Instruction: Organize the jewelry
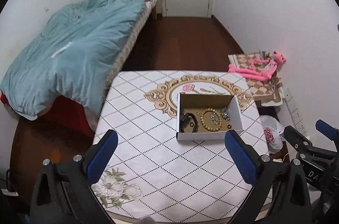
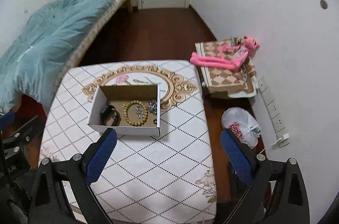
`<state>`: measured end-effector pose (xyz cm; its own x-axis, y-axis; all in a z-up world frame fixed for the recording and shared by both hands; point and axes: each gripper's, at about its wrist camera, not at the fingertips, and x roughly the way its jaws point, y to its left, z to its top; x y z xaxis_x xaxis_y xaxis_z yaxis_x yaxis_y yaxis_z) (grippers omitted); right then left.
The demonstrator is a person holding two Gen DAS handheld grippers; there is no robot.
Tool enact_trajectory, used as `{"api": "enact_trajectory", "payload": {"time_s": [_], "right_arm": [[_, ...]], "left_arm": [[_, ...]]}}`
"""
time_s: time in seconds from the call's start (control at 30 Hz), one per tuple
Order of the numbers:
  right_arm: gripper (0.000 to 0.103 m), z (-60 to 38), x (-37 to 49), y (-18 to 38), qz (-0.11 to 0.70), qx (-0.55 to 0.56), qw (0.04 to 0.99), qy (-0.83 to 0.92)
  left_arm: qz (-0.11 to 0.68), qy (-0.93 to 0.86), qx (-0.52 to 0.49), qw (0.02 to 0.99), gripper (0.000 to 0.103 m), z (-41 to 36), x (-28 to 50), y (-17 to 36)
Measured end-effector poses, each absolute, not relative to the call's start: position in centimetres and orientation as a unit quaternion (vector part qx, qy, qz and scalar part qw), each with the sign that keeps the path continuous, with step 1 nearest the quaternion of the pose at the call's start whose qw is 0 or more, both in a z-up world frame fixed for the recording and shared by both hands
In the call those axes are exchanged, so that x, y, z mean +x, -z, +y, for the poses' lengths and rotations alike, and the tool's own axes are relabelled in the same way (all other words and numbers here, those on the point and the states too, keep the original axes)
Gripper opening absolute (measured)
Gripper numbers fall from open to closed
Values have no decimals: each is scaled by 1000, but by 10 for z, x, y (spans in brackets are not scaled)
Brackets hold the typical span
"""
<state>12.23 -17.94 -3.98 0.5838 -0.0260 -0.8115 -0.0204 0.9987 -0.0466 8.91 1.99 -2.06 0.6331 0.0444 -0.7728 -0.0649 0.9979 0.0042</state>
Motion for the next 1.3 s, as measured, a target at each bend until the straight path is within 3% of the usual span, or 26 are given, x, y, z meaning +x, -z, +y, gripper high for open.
{"api": "enact_trajectory", "payload": {"time_s": [0.57, 1.3], "right_arm": [[103, -186, 44, -61, 379, -26, 925, 4], [103, -193, 97, -39, 423, -22, 906, 4]], "left_arm": [[391, -24, -23, 920, 103, 12, 27, -45], [429, -43, -22, 902, 103, 11, 73, -31]]}}
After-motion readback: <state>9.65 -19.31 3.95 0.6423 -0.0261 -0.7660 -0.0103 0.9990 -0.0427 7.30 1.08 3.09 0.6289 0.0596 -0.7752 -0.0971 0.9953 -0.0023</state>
